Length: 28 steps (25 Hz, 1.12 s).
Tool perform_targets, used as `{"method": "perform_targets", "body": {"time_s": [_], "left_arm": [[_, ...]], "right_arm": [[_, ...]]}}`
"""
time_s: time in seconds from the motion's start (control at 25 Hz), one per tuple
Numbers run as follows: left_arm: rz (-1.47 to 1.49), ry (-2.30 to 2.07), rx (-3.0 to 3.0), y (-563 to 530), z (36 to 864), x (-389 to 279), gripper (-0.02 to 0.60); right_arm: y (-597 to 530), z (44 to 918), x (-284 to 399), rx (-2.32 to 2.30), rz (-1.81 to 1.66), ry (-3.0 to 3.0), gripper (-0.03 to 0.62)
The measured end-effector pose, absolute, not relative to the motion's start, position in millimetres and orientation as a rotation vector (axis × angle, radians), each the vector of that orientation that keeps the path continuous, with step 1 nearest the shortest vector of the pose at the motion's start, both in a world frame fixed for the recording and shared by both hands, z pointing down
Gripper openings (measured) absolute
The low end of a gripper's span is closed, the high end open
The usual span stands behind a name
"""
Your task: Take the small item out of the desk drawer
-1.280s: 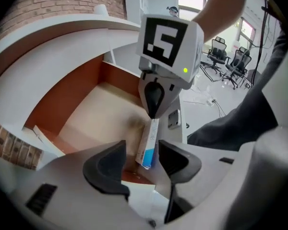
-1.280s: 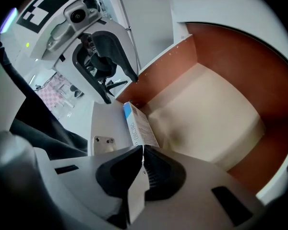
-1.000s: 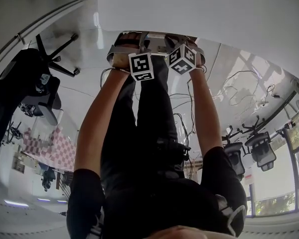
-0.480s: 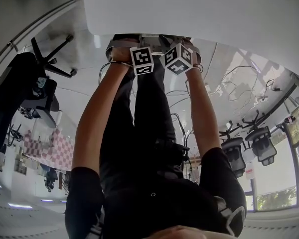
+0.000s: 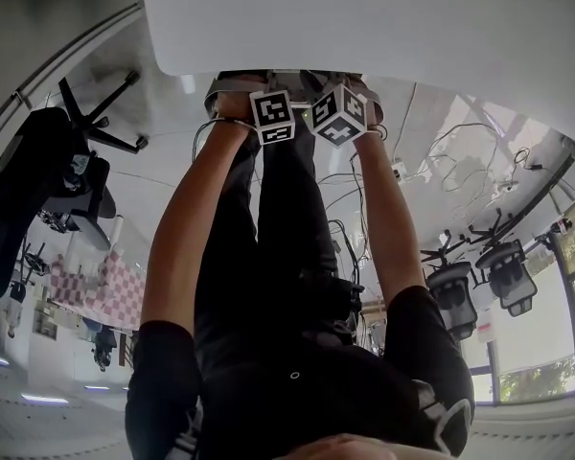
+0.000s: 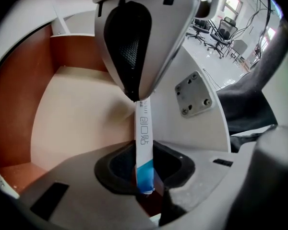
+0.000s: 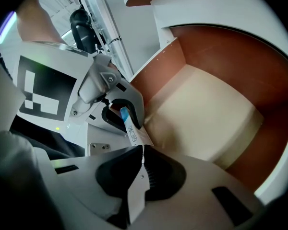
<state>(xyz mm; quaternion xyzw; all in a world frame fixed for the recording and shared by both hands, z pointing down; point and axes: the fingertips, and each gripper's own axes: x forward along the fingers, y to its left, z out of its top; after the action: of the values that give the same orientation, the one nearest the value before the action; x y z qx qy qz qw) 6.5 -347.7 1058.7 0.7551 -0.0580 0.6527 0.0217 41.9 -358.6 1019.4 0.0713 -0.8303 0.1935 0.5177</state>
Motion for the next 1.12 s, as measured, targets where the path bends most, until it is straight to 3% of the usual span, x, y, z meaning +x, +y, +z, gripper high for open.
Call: {"method": "perform_targets", "body": {"time_s": [0.32, 0.56, 0.84, 1.12], "left_arm": [[1.936, -0.365, 2.316, -358, 1042, 1, 0.087], [1.838, -0.523, 2.297, -344, 981, -20, 0.085], [1.484, -0.848, 2.196, -325, 918, -65, 0.084], [1.151, -1.099, 2.181, -258, 803, -114, 0.083]], "right_arm": [[-367, 993, 46, 0.237, 0.436, -2.013, 0.030], [-354, 912, 39, 0.338, 0.446, -2.039, 0.030], [-341, 840, 27, 0.459, 0.360, -2.079, 0.029], [-301, 721, 14, 0.761, 0.475, -2.198, 0.028]]}}
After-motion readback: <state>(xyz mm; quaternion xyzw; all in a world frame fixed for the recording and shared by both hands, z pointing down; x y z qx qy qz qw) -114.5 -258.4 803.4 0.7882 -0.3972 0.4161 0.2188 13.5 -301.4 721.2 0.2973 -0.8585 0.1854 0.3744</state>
